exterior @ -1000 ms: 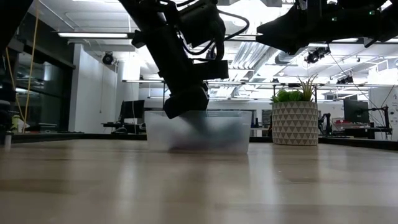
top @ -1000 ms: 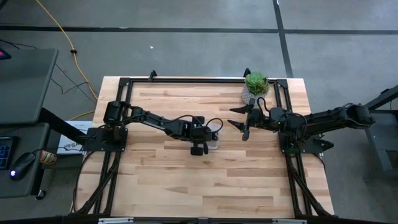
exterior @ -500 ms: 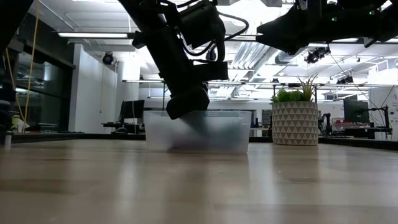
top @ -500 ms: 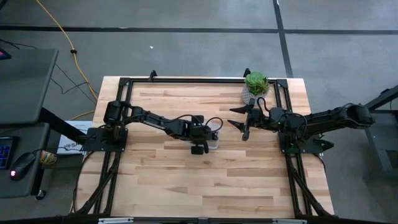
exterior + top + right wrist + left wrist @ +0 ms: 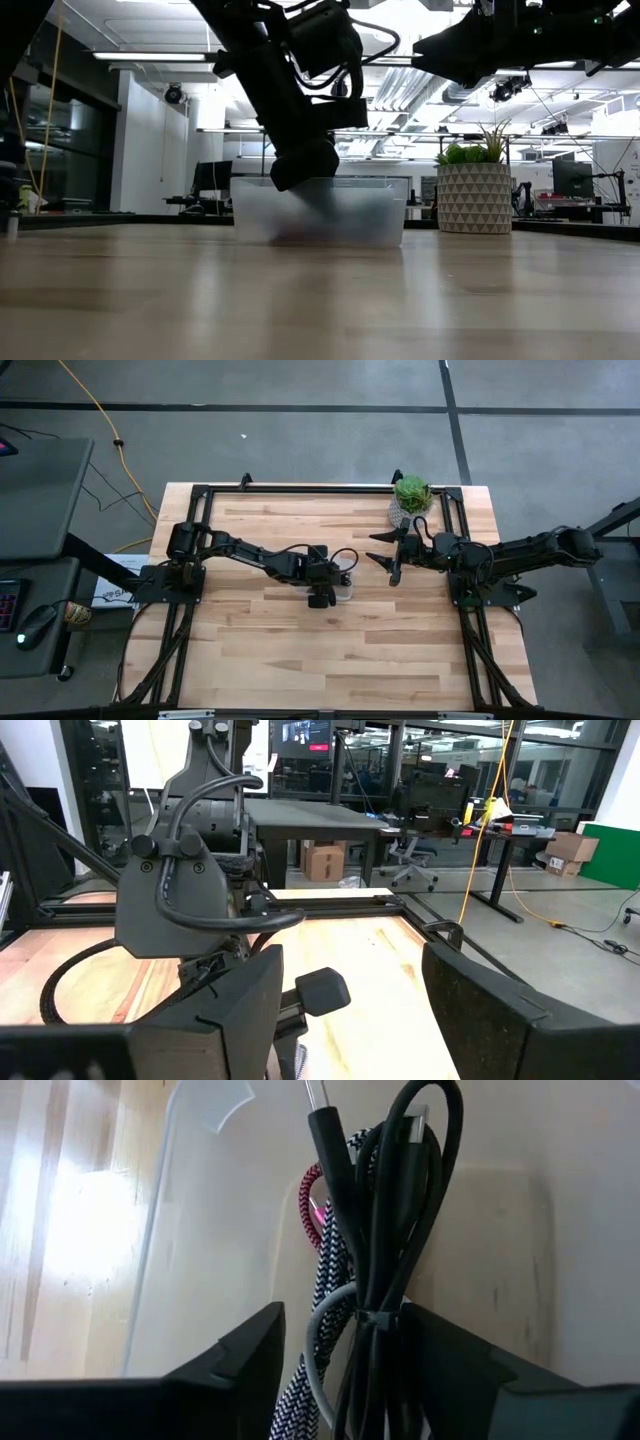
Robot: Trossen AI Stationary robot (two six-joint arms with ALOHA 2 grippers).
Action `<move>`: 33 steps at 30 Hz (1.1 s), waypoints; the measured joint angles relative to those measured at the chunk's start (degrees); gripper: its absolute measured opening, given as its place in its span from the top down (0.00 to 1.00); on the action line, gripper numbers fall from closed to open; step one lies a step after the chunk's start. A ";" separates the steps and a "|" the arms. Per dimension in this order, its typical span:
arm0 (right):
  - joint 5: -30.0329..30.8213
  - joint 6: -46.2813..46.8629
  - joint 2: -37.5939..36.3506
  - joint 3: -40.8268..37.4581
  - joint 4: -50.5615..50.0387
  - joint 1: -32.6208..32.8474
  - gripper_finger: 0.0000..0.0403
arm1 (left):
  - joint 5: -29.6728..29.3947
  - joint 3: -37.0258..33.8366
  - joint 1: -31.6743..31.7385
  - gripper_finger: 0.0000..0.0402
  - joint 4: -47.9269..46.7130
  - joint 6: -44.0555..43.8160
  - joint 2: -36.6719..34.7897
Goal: Pick and place USB-C Cables
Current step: Put the black charger cable into the transparent bin, then return to Home Position
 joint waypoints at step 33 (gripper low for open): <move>-0.44 1.74 0.00 0.00 -0.59 0.02 0.42 | -3.14 -5.55 -3.47 0.54 -4.07 -6.12 -19.95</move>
